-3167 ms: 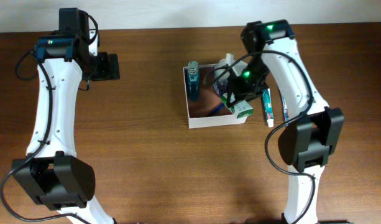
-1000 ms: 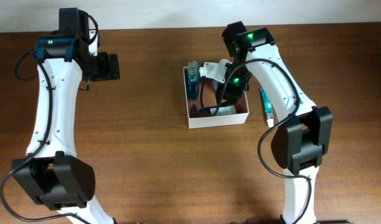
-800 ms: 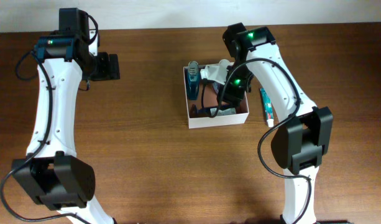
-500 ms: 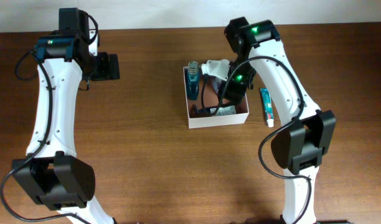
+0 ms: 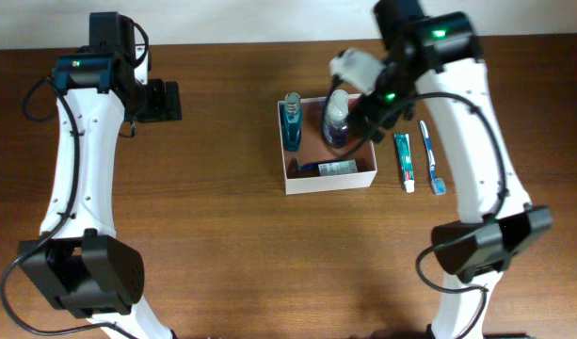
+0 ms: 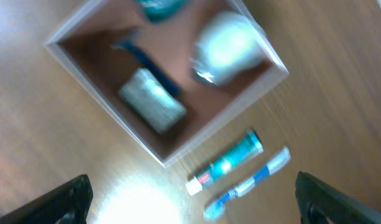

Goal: Pack container
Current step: 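Raise the right gripper out of the box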

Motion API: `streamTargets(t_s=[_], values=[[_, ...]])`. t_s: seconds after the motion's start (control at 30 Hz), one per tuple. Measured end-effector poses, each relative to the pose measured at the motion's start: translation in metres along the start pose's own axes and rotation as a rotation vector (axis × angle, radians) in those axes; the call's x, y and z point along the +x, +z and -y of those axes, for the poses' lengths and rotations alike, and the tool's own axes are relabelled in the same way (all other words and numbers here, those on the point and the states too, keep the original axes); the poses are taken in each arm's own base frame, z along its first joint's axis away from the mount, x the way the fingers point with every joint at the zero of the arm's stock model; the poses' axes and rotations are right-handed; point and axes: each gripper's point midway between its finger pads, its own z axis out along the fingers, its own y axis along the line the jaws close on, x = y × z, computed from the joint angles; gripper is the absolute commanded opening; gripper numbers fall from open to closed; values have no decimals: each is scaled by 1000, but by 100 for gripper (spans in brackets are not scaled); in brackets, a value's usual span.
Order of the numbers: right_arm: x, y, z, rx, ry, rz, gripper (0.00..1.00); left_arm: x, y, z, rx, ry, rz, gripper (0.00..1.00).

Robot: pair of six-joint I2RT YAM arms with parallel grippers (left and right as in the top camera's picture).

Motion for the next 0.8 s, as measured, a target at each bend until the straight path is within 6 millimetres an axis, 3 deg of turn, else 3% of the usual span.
streamTargets(t_s=[0.2, 0.33, 0.4, 0.6, 0.8], values=[[53, -2, 57, 94, 395, -66, 99, 0, 0, 0, 0, 0, 0, 99], [82, -1, 83, 103, 599, -64, 99, 0, 0, 0, 0, 0, 0, 99], [84, -1, 86, 66, 654, -34, 99, 0, 0, 0, 0, 0, 0, 99], [67, 1, 86, -17, 700, 69, 99, 0, 0, 0, 0, 0, 0, 99], [70, 27, 79, -33, 715, 16, 99, 0, 0, 0, 0, 0, 0, 99]])
